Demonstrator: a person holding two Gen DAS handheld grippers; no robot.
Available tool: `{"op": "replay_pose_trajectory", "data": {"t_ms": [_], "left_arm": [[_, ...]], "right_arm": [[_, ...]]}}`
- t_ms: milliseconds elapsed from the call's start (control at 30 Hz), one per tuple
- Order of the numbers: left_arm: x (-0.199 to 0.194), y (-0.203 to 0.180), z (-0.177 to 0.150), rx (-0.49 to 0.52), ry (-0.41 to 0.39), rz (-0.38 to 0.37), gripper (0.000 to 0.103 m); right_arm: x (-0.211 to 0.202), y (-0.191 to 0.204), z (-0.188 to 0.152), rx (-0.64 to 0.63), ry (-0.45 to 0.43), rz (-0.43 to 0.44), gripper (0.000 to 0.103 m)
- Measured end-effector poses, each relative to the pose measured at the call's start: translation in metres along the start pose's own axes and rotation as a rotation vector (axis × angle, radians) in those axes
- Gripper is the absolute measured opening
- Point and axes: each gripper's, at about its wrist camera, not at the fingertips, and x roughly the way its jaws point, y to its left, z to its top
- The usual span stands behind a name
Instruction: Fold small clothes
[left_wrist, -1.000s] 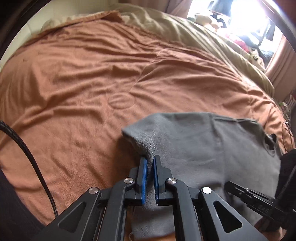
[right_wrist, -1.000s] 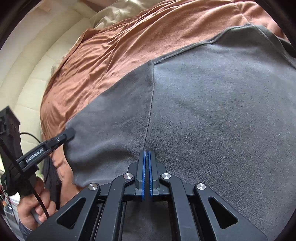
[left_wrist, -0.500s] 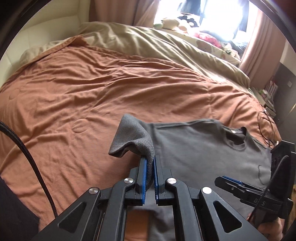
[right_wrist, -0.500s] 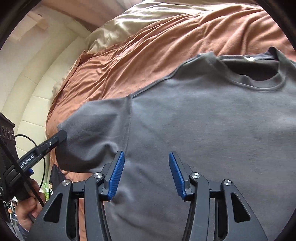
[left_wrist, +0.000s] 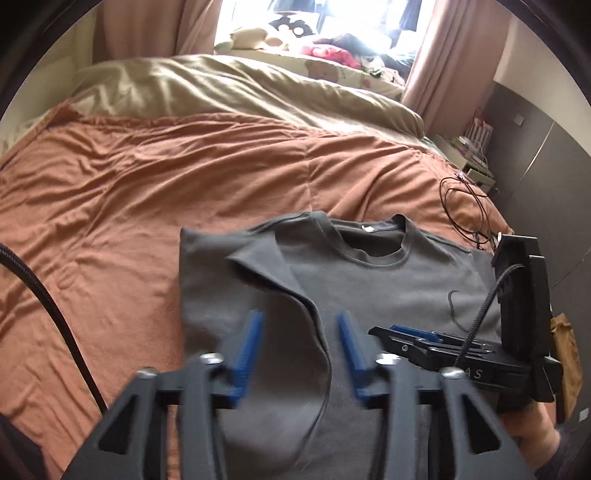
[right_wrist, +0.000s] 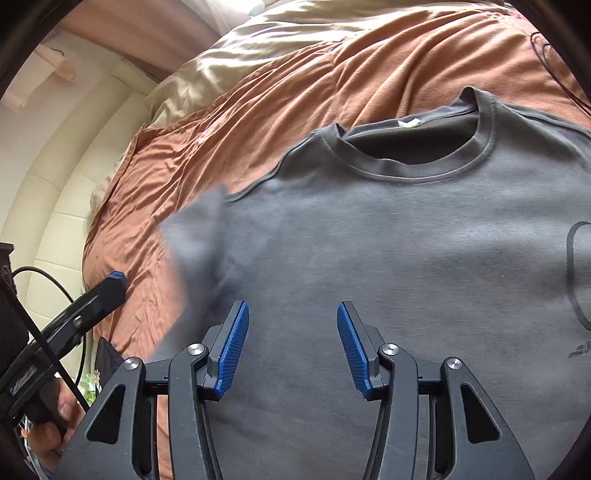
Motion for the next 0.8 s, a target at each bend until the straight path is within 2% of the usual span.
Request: {"op": "replay_pose_trajectory", "data": {"t_ms": [133,267,400,533,633,733,800], "left_arm": [[-0.001,0.01,0.002,-0.019,0.004,0.036,0.055],[0.006,0.034,-0.006,-0.056,0.037,0.112,0.055],[0.019,0.06,-0.019,-0.1,0.071,0.126,0.054],[0.036,0.08,-0.029,-0.119,0.099,0.142,0.048],[0.049,0.091,-0.034,-0.122,0.109,0.138,0.047],[0.064,0.1,-0.037,-0.115,0.129,0.146,0.044],[0.073,0.107,-0.038,-0.122,0.136,0.144,0.043]], "right_arm": [[0.001,0.001,-0.001,0.003,0.003,0.003,0.051],[0.013,0.008,-0.001,-0.025,0.018,-0.006,0.051],[0.034,0.011,0.007,-0.035,0.028,-0.008,0.051],[0.058,0.008,0.015,-0.026,0.036,0.0,0.049],[0.076,0.005,0.02,-0.014,0.044,0.002,0.041],[0.09,0.0,0.023,0.011,0.051,0.007,0.027],[0.097,-0.005,0.027,0.027,0.039,-0.001,0.012]]}}
